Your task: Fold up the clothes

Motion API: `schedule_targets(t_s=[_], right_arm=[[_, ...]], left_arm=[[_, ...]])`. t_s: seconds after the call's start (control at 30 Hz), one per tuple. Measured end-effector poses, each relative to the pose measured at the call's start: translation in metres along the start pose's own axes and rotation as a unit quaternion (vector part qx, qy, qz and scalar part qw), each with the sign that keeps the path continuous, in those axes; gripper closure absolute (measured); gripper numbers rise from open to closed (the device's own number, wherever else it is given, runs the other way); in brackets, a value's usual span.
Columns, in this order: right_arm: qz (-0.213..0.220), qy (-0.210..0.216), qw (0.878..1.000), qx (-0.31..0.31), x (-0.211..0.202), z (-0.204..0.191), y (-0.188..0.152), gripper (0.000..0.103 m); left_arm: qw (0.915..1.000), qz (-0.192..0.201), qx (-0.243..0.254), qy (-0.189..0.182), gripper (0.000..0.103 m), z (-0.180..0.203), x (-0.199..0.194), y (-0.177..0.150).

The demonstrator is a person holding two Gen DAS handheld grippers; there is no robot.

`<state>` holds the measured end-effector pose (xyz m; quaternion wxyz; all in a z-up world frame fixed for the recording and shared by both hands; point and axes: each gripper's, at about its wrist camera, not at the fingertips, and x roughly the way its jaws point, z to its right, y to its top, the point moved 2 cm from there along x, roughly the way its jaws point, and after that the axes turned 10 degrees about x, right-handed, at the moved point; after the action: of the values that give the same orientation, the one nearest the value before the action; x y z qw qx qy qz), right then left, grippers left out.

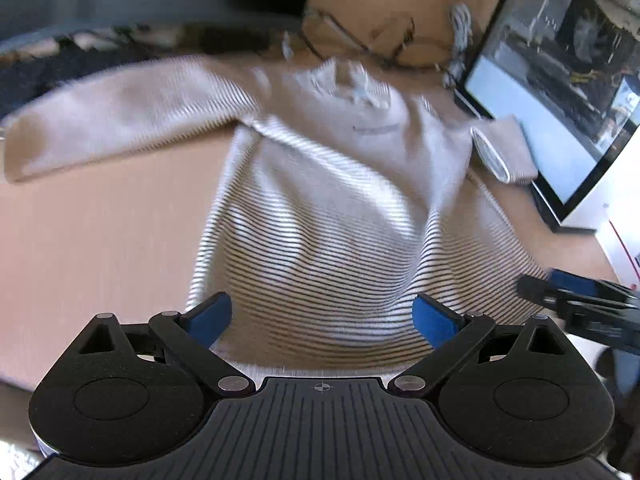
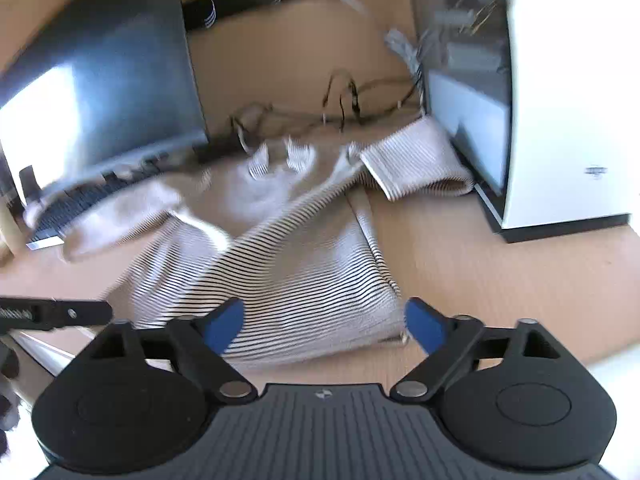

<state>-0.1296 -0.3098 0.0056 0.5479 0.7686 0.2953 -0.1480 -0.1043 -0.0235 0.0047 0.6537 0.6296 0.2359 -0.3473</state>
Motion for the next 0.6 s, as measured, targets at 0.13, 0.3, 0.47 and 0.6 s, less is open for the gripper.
schedule_targets(t_s=[0.13, 0.3, 0.47, 0.6], right_arm=[[0.043, 0.016, 0.999, 0.006, -0.049, -0.007, -0.02, 0.0], [0.069, 0.005, 0.997, -0.032, -0.105, -0.023, -0.059, 0.0], [0.067, 0.022, 0.997, -0.04, -0.138, -0.024, -0.075, 0.0], [0.08, 0.018, 0.995, -0.051, -0.161, -0.027, -0.082, 0.0]], left_arm=[[0.9978, 0.051, 0.007, 0.041, 0.003, 0.029, -0.05, -0.021], [0.9841, 0.145, 0.017, 0.101, 0.0, 0.069, -0.116, -0.062], [0.9803, 0.152, 0.035, 0.121, 0.0, 0.098, -0.148, -0.101], [0.9833, 0.137, 0.024, 0.117, 0.0, 0.106, -0.163, -0.112]])
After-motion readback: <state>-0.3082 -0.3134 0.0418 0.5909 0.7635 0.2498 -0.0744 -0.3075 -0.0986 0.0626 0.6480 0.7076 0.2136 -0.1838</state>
